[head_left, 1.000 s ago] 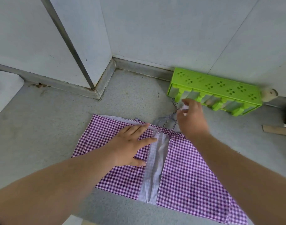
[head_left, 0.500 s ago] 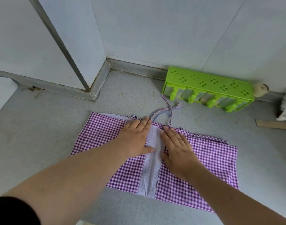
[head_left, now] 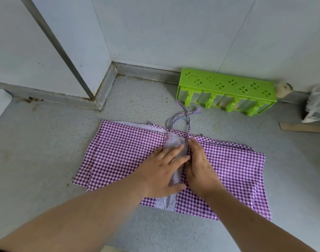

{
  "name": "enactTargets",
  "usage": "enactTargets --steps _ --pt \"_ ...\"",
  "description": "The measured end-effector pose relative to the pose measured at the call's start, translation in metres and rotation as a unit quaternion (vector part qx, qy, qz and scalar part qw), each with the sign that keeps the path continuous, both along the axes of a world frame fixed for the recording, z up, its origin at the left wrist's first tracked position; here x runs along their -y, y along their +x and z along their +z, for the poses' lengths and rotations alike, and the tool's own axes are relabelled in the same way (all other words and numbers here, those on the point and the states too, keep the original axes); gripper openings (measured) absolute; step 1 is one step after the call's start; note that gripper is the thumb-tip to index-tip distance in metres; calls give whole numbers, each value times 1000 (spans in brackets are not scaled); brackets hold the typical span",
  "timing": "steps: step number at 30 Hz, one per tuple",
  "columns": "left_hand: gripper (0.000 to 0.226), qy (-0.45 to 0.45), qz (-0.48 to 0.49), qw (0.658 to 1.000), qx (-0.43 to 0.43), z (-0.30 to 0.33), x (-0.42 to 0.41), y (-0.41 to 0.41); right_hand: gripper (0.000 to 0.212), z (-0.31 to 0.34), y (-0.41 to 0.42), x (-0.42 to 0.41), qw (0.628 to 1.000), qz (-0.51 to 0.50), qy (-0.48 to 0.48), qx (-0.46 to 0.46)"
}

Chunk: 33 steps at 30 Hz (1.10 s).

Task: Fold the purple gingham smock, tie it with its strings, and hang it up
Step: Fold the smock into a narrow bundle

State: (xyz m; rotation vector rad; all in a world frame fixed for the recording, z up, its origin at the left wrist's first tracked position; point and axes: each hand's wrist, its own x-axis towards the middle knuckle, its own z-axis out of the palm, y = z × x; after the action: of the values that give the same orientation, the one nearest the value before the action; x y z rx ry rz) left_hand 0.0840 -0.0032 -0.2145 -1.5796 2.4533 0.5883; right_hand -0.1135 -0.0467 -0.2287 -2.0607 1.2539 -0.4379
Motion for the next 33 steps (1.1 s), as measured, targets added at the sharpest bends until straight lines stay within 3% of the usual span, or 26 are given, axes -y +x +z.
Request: enactTargets --steps 3,7,13,18,20,22,25,29,31,33 --pt "107 29 1 998 56 -15 2 -14 65 -5 -13 3 999 -11 -4 -32" --pt "108 43 15 997 62 -20 3 -15 70 -12 -70 9 951 82 -96 -284" --pt "108 54 20 996 73 -17 3 -16 77 3 -163 24 919 -33 -31 -391" --pt "103 73 8 997 36 -6 7 -12 67 28 -98 -12 942 -45 -90 -320" --pt "88 23 42 999 -1 5 -1 7 69 20 -63 -31 951 -6 -72 -301" --pt "70 -58 137 988 -33 13 -17 38 74 5 -40 -44 949 21 -30 -312" --pt "64 -111 375 920 -31 16 -45 89 77 -6 -25 -47 940 35 -16 -339" --pt "96 4 679 734 -36 19 -79 137 79 -2 -8 -40 941 50 -4 -336" --pt "102 37 742 663 -93 21 -90 150 80 -1 1 -37 942 53 5 -331" --pt "92 71 747 643 -151 25 -92 155 78 0 5 -35 942 53 14 -331"
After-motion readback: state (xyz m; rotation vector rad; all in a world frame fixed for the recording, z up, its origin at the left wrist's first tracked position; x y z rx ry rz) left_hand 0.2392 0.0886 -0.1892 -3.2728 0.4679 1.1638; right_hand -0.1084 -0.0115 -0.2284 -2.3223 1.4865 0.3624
